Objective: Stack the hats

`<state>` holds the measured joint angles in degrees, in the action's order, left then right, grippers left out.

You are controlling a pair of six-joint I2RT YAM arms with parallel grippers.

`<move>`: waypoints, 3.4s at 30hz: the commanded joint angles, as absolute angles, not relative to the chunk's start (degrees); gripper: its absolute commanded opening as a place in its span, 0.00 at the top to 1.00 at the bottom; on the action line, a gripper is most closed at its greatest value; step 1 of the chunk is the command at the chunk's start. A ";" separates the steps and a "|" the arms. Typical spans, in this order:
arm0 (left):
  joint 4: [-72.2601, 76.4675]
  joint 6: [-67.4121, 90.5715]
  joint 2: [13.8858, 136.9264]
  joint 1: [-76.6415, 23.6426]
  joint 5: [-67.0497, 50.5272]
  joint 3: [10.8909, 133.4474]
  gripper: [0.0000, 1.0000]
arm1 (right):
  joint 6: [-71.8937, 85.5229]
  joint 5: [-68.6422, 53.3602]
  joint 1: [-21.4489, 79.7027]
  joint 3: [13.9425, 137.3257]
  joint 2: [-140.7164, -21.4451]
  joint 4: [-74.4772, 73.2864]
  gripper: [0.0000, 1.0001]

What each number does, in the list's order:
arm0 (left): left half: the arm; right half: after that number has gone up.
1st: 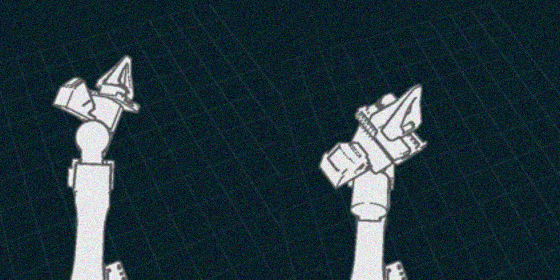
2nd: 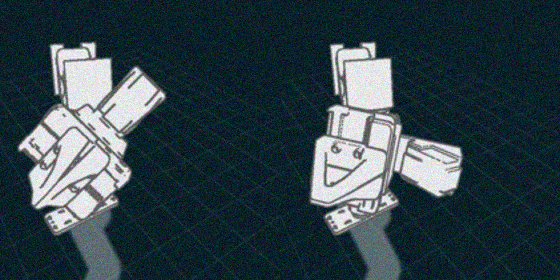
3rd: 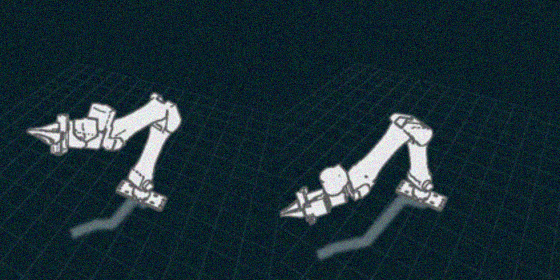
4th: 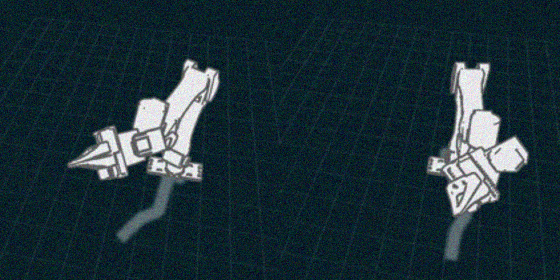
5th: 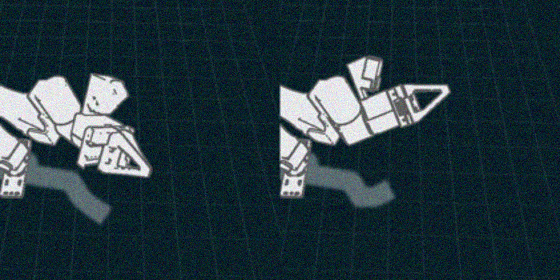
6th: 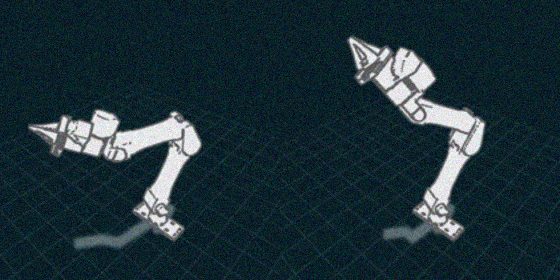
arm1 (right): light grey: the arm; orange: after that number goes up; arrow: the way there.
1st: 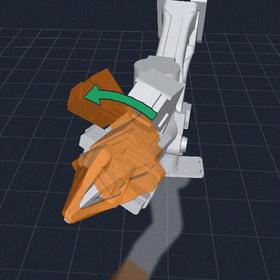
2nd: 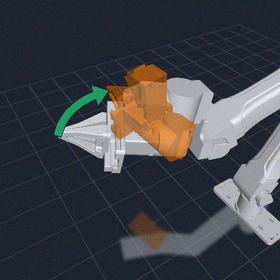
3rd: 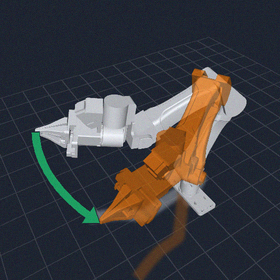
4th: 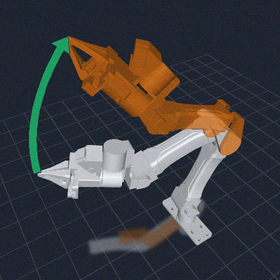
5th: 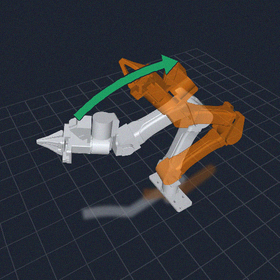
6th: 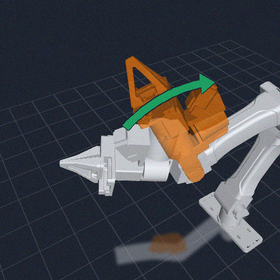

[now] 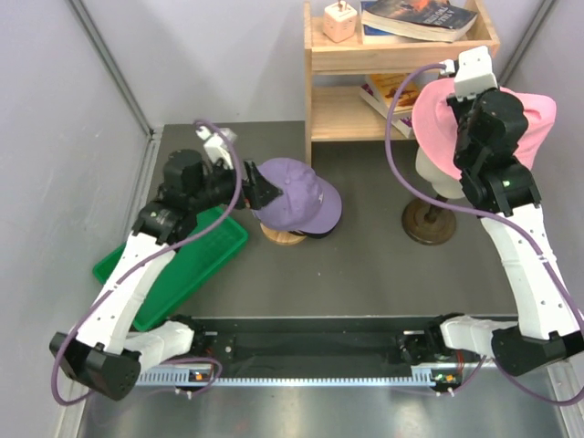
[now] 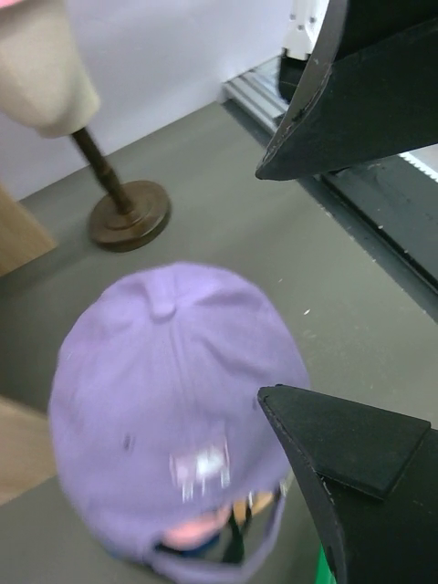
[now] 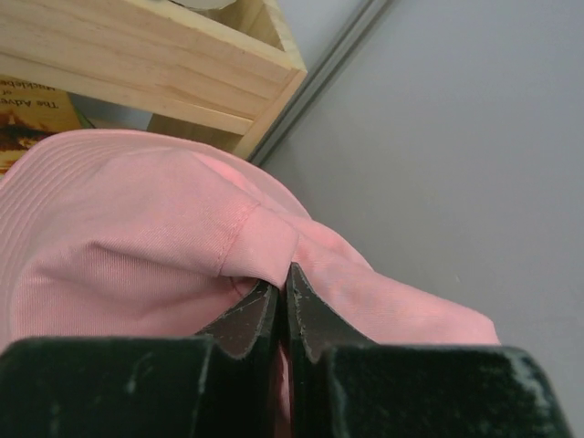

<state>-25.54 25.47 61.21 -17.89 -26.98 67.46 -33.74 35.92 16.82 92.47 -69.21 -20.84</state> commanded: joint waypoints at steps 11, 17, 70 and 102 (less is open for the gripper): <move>-11.61 30.14 73.02 -35.94 -18.28 76.72 0.02 | -24.88 34.02 14.59 92.20 -63.99 -21.97 0.34; -8.44 30.76 78.30 -39.28 -18.20 81.73 0.02 | -19.27 33.05 13.80 93.69 -61.09 -23.47 0.14; 33.31 52.47 124.10 -46.67 -19.52 114.70 1.00 | 16.70 -9.75 -22.76 77.70 -54.58 -22.94 0.00; 19.34 46.06 119.53 -44.65 -14.41 112.50 1.00 | 38.76 -42.80 -49.48 50.45 -40.69 -4.75 0.00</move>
